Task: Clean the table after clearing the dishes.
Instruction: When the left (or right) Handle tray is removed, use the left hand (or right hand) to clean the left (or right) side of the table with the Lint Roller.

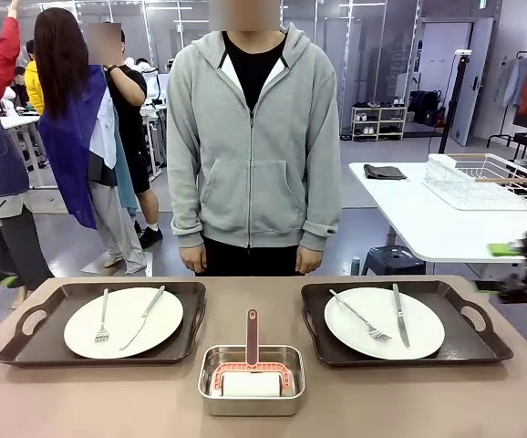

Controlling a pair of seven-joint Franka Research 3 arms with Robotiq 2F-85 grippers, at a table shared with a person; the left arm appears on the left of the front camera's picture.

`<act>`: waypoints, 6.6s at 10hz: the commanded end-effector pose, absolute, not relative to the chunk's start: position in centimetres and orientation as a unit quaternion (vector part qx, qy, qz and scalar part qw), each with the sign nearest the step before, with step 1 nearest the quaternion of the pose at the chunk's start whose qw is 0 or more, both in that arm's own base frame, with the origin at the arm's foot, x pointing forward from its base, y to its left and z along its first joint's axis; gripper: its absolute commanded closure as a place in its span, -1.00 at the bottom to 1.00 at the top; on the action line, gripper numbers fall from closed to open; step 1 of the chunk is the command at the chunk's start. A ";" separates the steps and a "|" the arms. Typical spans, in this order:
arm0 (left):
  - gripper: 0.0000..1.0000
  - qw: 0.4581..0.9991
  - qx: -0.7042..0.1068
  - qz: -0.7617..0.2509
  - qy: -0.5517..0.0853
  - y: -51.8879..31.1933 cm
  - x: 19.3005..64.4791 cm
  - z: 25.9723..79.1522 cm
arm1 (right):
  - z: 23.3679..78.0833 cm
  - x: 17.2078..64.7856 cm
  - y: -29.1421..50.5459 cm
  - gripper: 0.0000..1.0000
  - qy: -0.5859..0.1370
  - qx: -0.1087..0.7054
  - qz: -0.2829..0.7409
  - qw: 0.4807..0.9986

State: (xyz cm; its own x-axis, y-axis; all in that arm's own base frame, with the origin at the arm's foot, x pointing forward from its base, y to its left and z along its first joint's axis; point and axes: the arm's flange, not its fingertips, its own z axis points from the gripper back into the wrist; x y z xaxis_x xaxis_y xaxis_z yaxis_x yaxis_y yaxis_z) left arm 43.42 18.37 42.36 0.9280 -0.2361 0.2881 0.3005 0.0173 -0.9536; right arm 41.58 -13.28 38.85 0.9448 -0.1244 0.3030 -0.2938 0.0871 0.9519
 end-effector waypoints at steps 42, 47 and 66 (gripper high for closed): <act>-1.00 0.707 -0.695 -0.107 -0.080 29.0 39.7 35.8 | 50.6 44.4 -13.0 -1.00 -0.261 0.508 0.088 0.816; -1.00 0.707 -0.695 -0.107 -0.080 29.0 39.7 35.8 | 53.2 49.6 9.6 -1.00 -0.134 0.357 0.329 0.864; -1.00 0.707 -0.695 -0.107 -0.080 29.0 39.7 35.8 | 49.0 53.6 37.7 -1.00 0.008 0.090 0.747 0.659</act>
